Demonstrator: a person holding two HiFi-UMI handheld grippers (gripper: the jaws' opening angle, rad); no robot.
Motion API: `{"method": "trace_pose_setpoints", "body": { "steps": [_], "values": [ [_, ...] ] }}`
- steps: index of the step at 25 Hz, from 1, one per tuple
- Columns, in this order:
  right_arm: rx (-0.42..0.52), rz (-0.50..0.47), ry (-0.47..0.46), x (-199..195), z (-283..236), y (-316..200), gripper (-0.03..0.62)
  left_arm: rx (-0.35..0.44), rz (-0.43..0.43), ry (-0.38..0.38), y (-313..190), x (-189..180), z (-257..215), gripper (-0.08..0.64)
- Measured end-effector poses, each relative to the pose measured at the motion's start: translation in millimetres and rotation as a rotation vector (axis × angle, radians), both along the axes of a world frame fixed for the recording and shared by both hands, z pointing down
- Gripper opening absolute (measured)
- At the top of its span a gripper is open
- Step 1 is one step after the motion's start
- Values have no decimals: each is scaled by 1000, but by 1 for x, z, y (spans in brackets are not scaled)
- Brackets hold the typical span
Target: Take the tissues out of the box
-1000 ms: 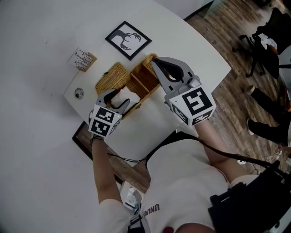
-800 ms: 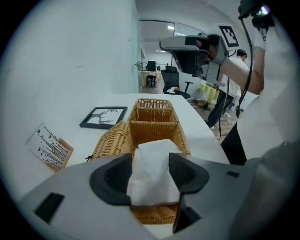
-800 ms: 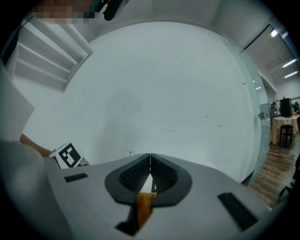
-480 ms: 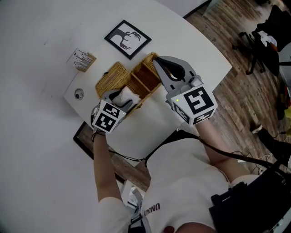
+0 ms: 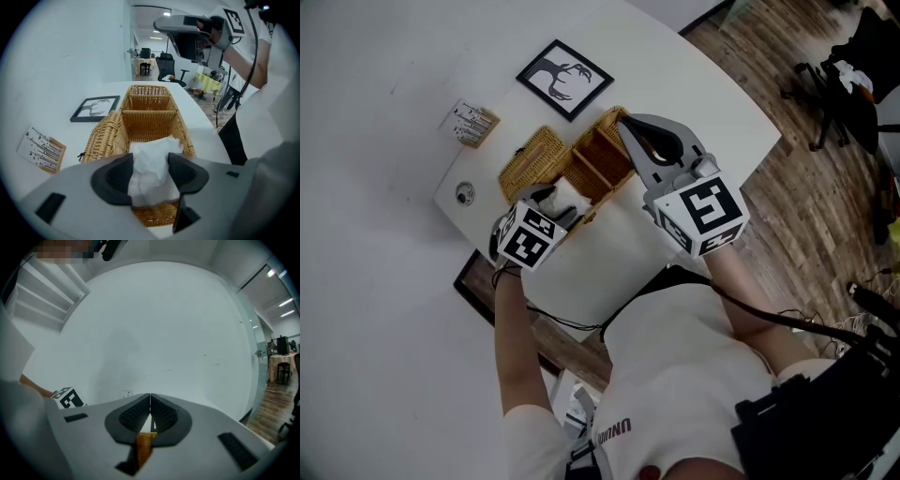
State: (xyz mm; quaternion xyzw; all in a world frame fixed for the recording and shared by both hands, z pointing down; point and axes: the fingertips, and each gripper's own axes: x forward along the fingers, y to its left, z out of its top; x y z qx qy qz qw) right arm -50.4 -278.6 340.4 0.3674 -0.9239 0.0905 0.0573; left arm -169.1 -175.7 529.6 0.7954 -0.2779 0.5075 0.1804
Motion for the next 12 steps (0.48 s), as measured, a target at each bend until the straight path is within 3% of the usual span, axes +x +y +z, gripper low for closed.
{"method": "trace_pose_setpoints", "body": {
  "steps": [12],
  "values": [
    [4, 3, 4, 1, 0, -1, 20, -75, -12, -55, 1, -1, 8, 233]
  ]
}}
